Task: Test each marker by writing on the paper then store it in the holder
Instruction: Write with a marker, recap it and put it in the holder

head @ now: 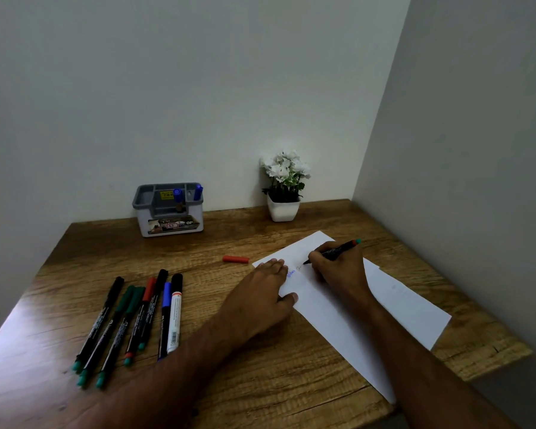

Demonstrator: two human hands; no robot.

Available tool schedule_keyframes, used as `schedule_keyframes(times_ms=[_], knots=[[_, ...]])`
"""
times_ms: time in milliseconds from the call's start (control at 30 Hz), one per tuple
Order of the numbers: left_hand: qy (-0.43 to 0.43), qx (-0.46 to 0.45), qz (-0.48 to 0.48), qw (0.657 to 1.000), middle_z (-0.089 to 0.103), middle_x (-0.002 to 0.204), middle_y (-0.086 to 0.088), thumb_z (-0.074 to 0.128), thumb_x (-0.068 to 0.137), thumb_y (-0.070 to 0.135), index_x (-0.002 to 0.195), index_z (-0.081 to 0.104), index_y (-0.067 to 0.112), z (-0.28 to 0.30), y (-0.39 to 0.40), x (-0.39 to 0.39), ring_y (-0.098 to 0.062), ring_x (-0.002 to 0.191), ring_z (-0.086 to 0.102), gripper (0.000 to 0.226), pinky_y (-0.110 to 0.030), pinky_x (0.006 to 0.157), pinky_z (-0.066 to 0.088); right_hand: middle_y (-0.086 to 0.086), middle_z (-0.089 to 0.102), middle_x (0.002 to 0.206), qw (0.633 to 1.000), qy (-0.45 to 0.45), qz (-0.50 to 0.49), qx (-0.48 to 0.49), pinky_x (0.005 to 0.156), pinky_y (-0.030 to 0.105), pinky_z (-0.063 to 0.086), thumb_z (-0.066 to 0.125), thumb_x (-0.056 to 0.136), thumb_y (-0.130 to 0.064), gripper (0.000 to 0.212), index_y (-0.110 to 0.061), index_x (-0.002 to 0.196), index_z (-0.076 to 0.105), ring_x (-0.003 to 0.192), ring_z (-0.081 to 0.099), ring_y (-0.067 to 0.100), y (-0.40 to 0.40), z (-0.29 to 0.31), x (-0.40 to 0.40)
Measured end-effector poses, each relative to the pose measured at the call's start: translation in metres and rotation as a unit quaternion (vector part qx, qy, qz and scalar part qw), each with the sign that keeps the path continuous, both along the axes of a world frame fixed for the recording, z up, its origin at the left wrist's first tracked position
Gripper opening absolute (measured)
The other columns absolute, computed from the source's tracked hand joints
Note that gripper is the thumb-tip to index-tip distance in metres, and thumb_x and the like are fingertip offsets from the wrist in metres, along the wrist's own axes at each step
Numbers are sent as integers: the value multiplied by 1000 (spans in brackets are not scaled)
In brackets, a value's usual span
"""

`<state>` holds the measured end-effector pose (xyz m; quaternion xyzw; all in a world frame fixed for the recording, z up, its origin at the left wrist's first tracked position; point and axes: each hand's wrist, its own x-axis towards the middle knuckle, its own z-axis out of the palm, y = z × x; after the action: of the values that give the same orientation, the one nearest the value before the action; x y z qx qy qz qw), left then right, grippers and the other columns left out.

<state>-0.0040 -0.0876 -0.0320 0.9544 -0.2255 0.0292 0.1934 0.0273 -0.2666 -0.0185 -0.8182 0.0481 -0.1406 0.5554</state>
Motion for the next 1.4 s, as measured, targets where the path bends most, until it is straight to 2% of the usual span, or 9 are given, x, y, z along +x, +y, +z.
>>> schedule_keyframes(times_ms=[233,333,433,600,667,800,933,1067,1400], knots=[[-43,-58,58,996,43,150,1,54,96,40,146,42,18,13,4,5,-14,137,39,56,-29,111,31,16,74,78,994,-10,14,108,62,31,62,71,87,-5,6,0,90,72,68,72,24,-3,14,5],[-66,-59,74,993,65,124,-2,58,96,24,130,60,17,24,15,17,-15,108,59,35,-26,91,48,14,75,78,993,-25,34,106,56,27,59,77,85,-8,9,-3,92,73,64,72,19,1,22,6],[-74,-57,97,991,71,104,-8,62,89,9,113,69,11,26,34,31,-17,90,64,25,-35,78,55,10,74,75,993,-34,43,107,51,23,55,81,82,-11,12,-6,91,75,56,68,13,8,28,6],[-54,-17,123,991,70,106,-5,66,86,11,111,71,15,24,59,41,-18,97,64,25,-36,85,54,12,75,75,982,-43,88,162,56,26,58,76,87,-9,1,-8,87,76,62,68,17,21,31,4],[-50,-10,125,991,71,97,-3,66,87,12,99,73,15,21,64,42,-16,91,63,15,-37,81,55,20,74,81,977,-32,106,183,60,30,59,72,91,-11,10,-2,94,76,67,68,23,25,31,5],[-38,-9,127,991,70,92,1,63,90,16,99,74,18,18,66,43,-11,83,61,14,-36,79,54,21,72,80,965,-8,142,221,61,35,60,63,95,-5,15,3,99,75,68,67,27,33,30,5],[-31,-8,137,990,71,96,-1,60,92,15,101,75,19,18,66,45,-14,87,63,18,-37,82,55,18,76,81,966,-32,175,186,65,41,63,69,91,0,12,2,101,73,72,73,33,34,24,2],[-52,-42,161,985,70,109,0,59,93,10,113,72,21,19,70,46,-13,99,62,26,-26,89,51,19,77,83,970,-39,175,165,65,37,62,75,85,0,14,-2,99,77,74,74,35,32,21,2],[-96,-125,175,972,73,94,3,62,92,16,103,76,25,25,76,36,-3,77,56,20,-15,69,41,24,75,84,962,-23,196,190,67,37,61,75,86,-1,9,0,95,78,73,73,32,46,21,2]])
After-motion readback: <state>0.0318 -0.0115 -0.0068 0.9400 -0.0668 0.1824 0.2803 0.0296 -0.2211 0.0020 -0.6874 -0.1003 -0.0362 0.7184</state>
